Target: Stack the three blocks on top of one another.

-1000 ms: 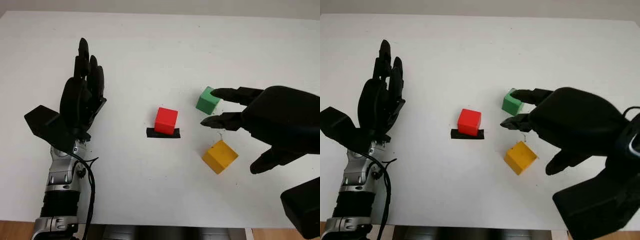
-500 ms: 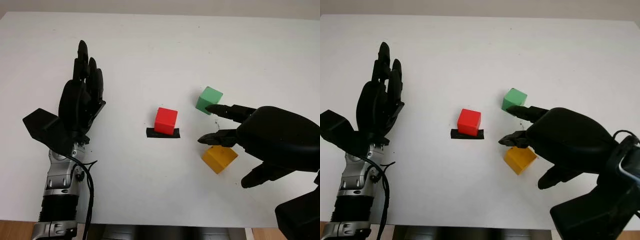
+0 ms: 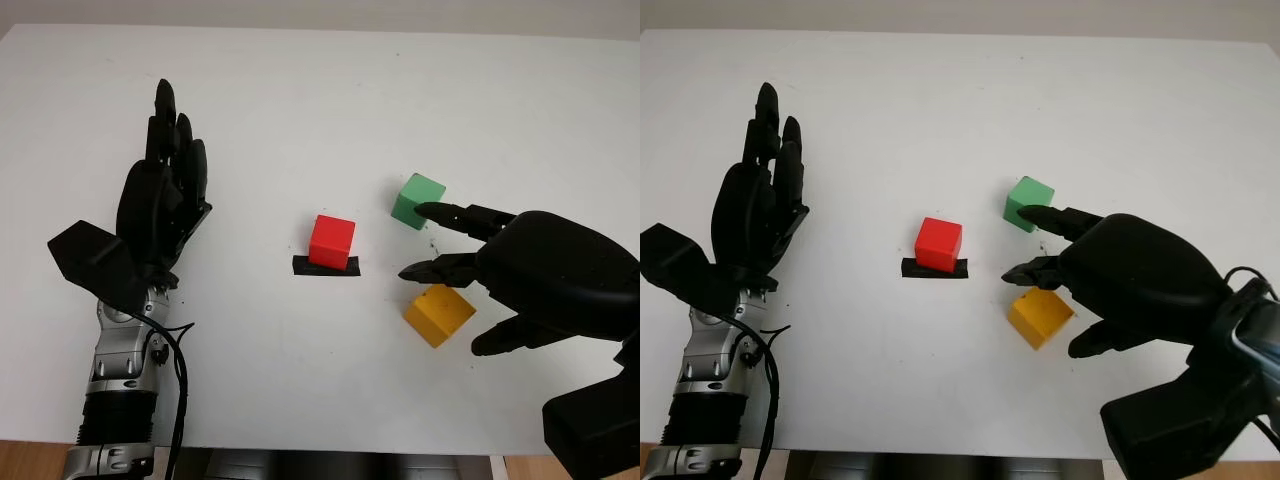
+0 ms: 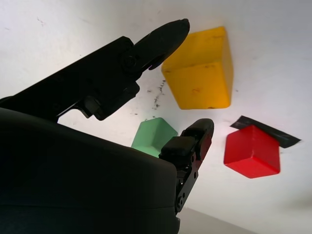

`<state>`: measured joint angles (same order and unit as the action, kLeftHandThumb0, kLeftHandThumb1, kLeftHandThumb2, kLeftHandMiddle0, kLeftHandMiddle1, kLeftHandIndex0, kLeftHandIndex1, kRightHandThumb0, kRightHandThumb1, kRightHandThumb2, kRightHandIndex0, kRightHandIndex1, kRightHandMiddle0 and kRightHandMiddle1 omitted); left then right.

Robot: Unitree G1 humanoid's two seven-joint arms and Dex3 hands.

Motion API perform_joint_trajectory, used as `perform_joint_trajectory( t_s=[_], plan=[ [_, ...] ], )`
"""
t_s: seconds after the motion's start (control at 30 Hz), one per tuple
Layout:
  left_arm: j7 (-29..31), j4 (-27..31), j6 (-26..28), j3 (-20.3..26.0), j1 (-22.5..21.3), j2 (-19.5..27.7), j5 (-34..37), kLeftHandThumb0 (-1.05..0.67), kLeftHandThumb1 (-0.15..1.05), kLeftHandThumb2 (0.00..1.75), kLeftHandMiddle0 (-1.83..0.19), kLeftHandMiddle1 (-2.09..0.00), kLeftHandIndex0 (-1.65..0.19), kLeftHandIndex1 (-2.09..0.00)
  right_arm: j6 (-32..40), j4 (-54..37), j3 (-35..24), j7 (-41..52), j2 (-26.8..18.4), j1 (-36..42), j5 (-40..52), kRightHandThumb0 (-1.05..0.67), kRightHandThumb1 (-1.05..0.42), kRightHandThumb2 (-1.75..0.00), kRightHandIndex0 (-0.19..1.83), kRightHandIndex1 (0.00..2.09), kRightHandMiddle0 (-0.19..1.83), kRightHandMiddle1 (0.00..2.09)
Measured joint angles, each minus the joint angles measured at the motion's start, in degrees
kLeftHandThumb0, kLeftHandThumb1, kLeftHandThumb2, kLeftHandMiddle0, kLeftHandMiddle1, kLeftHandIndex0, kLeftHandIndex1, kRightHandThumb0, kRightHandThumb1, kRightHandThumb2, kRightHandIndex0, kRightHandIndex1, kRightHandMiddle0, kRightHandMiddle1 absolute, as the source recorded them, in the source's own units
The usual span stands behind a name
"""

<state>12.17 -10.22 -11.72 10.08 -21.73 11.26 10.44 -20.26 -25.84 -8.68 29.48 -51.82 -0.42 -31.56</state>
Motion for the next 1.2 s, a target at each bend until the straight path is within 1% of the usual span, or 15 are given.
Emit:
perform_joint_trajectory(
  t_s=[0.2, 0.4, 0.47, 0.6, 0.87, 1.07, 1.2],
  plan=[
    [0.0, 0.0, -0.2, 0.0, 0.0, 0.0, -0.1, -0.68, 1.05, 0.63, 0.19, 0.00, 0.19, 0.00, -0.6, 1.5, 0.9, -0.9, 0.3, -1.4, -1.1, -0.54, -0.74, -0.06, 0.20, 0.07, 0.68, 0.07],
    [0.1, -0.1, -0.2, 0.0, 0.1, 0.0, -0.1, -0.69, 1.05, 0.63, 0.19, 0.00, 0.19, 0.00, -0.6, 2.1, 1.7, -0.9, 0.5, -1.8, -1.4, -0.51, -0.74, -0.06, 0.21, 0.06, 0.73, 0.09],
    [0.0, -0.1, -0.2, 0.0, 0.2, 0.0, -0.2, -0.69, 1.05, 0.64, 0.19, 0.00, 0.19, 0.00, -0.6, 2.4, 1.8, -1.0, 1.1, -1.9, -0.6, -0.48, -0.73, -0.05, 0.22, 0.07, 0.77, 0.10],
    [0.1, -0.1, -0.2, 0.0, 0.3, 0.0, -0.7, -0.68, 1.05, 0.64, 0.19, 0.00, 0.19, 0.00, -0.4, 3.1, 2.6, -0.9, 1.6, -2.1, 0.6, -0.47, -0.74, -0.06, 0.21, 0.06, 0.77, 0.10],
    [0.1, -0.1, -0.2, 0.0, 0.3, 0.0, -0.7, -0.69, 1.05, 0.63, 0.19, 0.00, 0.19, 0.00, -0.6, 3.5, 3.6, -0.9, 2.2, -2.5, 1.9, -0.50, -0.74, -0.05, 0.23, 0.06, 0.80, 0.13],
    [0.3, -0.1, -0.2, 0.0, 0.3, 0.0, -0.5, -0.67, 1.05, 0.63, 0.19, 0.00, 0.19, 0.00, -0.6, 3.6, 3.7, -1.1, 2.4, -2.6, 2.2, -0.48, -0.74, -0.05, 0.25, 0.07, 0.86, 0.17],
    [0.3, -0.1, -0.2, 0.0, 0.3, 0.0, -0.7, -0.69, 1.05, 0.63, 0.19, 0.00, 0.19, 0.00, -0.6, 3.6, 3.8, -1.5, 2.7, -2.8, 2.3, -0.42, -0.77, -0.06, 0.30, 0.09, 0.97, 0.26]
  ],
)
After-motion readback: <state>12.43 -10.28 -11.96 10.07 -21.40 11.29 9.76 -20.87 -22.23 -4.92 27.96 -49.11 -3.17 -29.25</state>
